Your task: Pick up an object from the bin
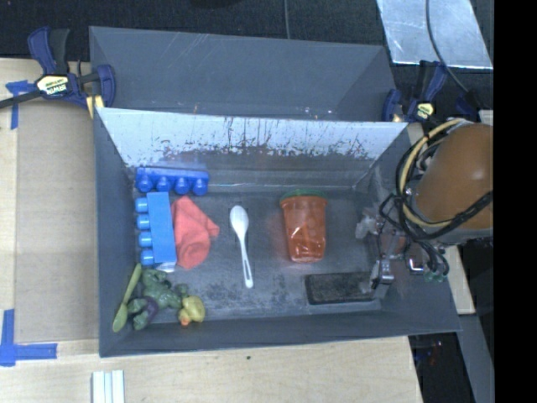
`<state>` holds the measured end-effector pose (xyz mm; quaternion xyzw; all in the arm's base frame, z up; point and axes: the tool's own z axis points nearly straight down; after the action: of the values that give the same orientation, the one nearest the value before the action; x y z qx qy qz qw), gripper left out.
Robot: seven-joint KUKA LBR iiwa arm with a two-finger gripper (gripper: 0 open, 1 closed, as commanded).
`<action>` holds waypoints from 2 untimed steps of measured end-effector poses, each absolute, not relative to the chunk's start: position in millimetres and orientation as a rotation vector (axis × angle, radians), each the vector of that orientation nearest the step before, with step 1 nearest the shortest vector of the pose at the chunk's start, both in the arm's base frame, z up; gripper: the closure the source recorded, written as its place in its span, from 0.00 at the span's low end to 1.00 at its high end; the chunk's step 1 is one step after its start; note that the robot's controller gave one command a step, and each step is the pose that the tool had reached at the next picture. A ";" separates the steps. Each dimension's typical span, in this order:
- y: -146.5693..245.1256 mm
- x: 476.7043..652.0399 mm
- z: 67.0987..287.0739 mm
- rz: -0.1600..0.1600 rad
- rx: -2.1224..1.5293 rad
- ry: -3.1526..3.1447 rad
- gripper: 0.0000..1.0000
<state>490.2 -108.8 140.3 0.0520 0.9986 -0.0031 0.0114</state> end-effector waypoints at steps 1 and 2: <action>-59.2 485.3 102.6 0.000 -0.456 3.107 0.00; -77.4 485.1 83.5 -0.003 0.114 3.130 0.00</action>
Offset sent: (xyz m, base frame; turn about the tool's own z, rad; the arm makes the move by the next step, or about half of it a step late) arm -0.0061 0.0170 -0.0703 0.2132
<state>485.1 -77.4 83.5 0.0363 0.9993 -0.0010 0.0046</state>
